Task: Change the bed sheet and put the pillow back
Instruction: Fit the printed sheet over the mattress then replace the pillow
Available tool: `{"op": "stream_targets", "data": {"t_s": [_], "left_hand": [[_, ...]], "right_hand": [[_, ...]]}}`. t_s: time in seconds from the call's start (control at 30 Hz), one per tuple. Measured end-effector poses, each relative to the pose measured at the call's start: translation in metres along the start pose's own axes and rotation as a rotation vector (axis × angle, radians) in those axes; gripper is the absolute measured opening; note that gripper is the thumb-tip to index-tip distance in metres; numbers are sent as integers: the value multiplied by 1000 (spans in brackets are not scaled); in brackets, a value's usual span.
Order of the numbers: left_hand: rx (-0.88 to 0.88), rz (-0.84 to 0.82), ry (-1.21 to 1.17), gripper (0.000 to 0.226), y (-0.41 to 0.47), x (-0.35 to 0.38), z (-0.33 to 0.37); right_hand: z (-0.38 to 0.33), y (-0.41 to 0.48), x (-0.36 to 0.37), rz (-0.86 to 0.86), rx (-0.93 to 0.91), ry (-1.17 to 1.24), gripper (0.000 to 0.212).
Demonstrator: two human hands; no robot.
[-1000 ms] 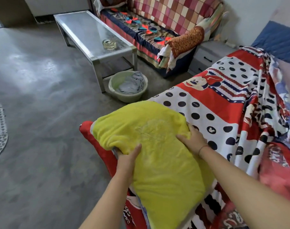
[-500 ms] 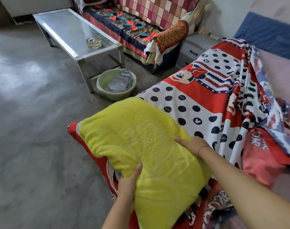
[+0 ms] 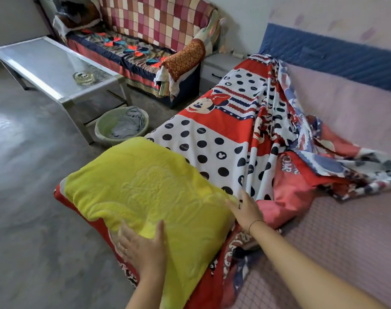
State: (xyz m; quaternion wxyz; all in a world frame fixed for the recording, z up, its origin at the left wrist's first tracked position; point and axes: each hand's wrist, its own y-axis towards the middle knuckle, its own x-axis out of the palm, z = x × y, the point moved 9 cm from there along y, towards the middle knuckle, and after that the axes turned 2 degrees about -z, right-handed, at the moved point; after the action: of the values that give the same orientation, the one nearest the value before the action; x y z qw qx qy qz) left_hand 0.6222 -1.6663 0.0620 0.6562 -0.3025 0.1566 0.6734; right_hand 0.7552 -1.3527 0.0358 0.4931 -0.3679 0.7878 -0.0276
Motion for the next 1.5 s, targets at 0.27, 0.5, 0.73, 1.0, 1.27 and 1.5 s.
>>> {"op": "stream_targets", "data": {"t_s": [0.27,0.5,0.73,1.0,1.27,1.5], "left_hand": [[342,-246,23,57,-154,87,67],[324,-476,75,57,-249,178,69],[417,-469,179,56,-235,219,105],[329,-634,266,52,-159,309,122],[141,-819,340,39,-151,382,102],[153,-825,281,30,-154,399,104]], "right_hand": [[162,-70,-87,87,72,259,75],[300,-101,-157,174,213,463,67],[334,-57,-171,233,283,693,43],[317,59,-169,293,340,842,20],[318,155,-161,336,394,886,25],[336,191,-144,339,421,978,24]]}}
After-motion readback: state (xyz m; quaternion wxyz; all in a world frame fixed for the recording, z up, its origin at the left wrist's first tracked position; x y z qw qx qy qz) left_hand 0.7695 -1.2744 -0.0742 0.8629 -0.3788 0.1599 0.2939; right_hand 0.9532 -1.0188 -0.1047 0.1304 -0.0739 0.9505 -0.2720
